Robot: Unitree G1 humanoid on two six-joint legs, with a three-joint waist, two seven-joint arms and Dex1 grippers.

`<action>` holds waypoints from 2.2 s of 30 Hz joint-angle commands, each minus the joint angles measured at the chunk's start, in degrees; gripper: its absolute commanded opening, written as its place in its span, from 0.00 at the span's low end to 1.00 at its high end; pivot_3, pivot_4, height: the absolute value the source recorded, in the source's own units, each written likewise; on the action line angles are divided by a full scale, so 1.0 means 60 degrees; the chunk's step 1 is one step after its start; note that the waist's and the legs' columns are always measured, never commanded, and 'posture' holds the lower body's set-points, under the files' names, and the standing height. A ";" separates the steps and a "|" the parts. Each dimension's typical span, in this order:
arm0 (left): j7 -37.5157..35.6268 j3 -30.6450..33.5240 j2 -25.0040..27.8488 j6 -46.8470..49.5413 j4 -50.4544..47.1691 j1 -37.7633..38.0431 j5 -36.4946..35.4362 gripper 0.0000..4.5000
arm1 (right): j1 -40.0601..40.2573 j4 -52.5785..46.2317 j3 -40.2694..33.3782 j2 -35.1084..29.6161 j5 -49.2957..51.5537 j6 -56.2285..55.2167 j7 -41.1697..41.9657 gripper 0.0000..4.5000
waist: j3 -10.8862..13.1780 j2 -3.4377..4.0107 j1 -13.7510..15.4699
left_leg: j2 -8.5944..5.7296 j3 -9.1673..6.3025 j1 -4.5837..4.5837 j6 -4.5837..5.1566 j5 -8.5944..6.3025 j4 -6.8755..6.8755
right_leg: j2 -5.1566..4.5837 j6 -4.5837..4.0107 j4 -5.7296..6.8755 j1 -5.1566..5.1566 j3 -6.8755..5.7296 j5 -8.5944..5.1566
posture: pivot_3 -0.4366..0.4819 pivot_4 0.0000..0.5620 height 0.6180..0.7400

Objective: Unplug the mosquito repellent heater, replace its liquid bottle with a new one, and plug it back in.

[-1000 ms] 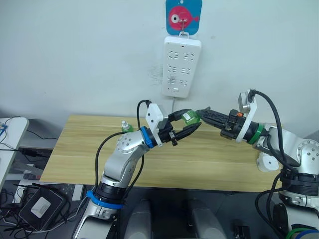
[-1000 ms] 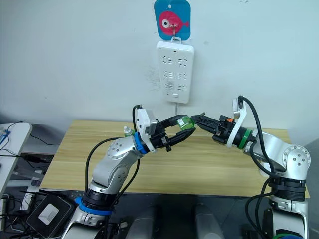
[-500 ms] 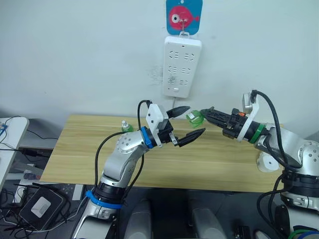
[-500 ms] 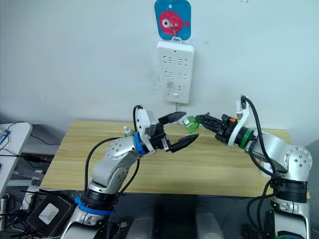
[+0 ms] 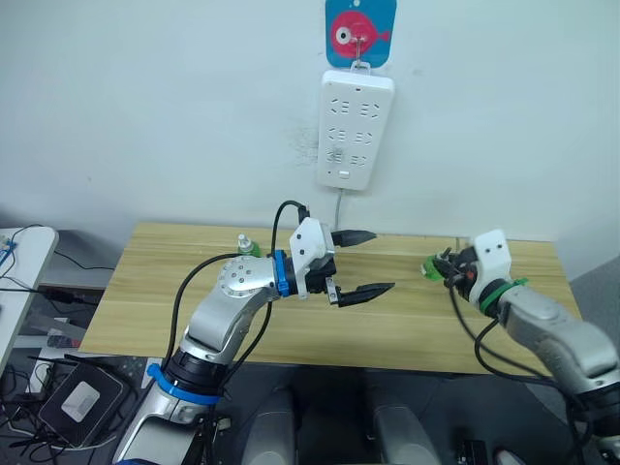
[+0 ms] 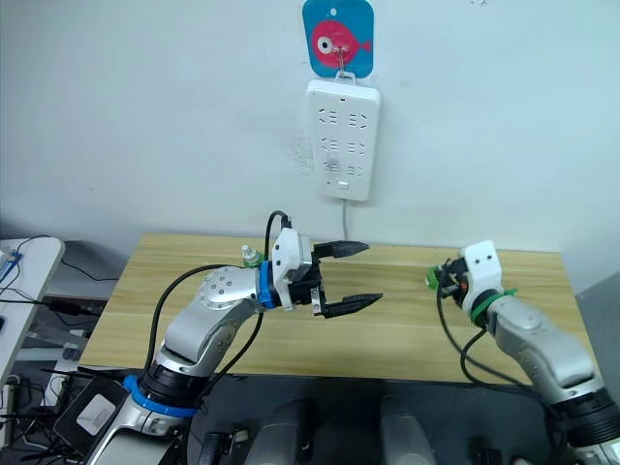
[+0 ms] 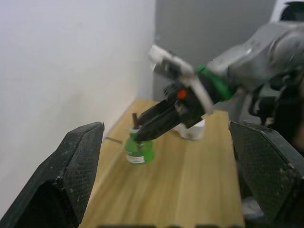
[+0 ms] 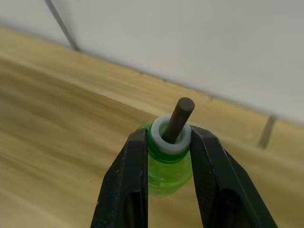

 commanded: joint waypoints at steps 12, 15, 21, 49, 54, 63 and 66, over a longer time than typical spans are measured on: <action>-0.0496 -0.0016 0.0033 -0.0555 0.0592 -0.0465 0.0410 1.00 | -0.0608 0.4093 -0.1254 0.2269 -0.2955 -0.3085 0.0274 0.19 | -0.0004 0.0005 0.0002 | -0.0001 -0.0003 0.0006 -0.0011 0.0007 0.0007 | -0.0001 -0.0052 0.0020 0.0003 0.0001 0.0031 | 0.52 0.39 1.00; -0.0537 0.0020 0.0022 -0.0605 0.0727 -0.0538 0.0458 1.00 | -0.0808 0.4594 -0.1548 0.2616 -0.3017 -0.3148 0.0361 0.19 | -0.0005 0.0007 -0.0009 | -0.0001 -0.0001 0.0010 -0.0011 0.0007 0.0006 | -0.0001 -0.0055 0.0022 0.0005 0.0002 0.0033 | 0.52 0.40 1.00; -0.0479 0.0079 0.0034 -0.0583 0.0740 -0.0504 0.0521 1.00 | -0.0809 0.4494 -0.2057 0.2857 -0.2989 -0.3159 0.0695 0.59 | -0.0005 0.0007 0.0002 | -0.0005 -0.0003 0.0014 -0.0014 0.0008 0.0011 | -0.0003 -0.0056 0.0023 0.0014 0.0003 0.0033 | 0.53 0.41 1.00; 0.8816 0.3579 -0.2281 -0.4570 0.5254 0.3229 0.3438 1.00 | -0.3501 -0.4132 0.1091 0.3048 -0.0850 0.4034 0.4288 0.99 | 0.0277 -0.0029 0.0274 | -0.0022 -0.0120 0.0017 -0.0013 0.0008 0.0019 | -0.0057 -0.0054 0.0020 0.0038 -0.0051 0.0035 | 0.56 0.63 1.00; 0.8975 0.3795 -0.2318 -0.5112 0.6976 0.2170 0.3286 1.00 | -0.4353 -0.4350 0.1234 0.3102 -0.0585 0.4909 0.4523 0.99 | 0.0466 -0.0039 0.0256 | -0.0020 -0.0133 0.0017 -0.0014 0.0008 0.0011 | -0.0070 -0.0055 0.0023 0.0035 -0.0067 0.0037 | 0.52 0.68 1.00; 0.8991 0.3895 -0.2094 -0.6053 1.0101 0.0067 0.3321 1.00 | -0.4873 -0.4957 0.0592 0.3158 0.0091 0.6436 0.4103 0.99 | 0.0592 -0.0052 0.0167 | -0.0022 -0.0139 0.0011 -0.0015 0.0007 0.0008 | -0.0072 -0.0053 0.0019 0.0035 -0.0079 0.0035 | 0.43 0.70 1.00; 0.9095 0.3976 -0.1875 -0.6283 1.1184 -0.0764 0.3325 1.00 | -0.5025 -0.4987 0.0371 0.3367 0.0200 0.6845 0.3780 0.99 | 0.0603 -0.0057 0.0040 | -0.0019 -0.0146 0.0011 -0.0016 0.0009 0.0011 | -0.0070 -0.0049 0.0022 0.0035 -0.0088 0.0034 | 0.41 0.69 1.00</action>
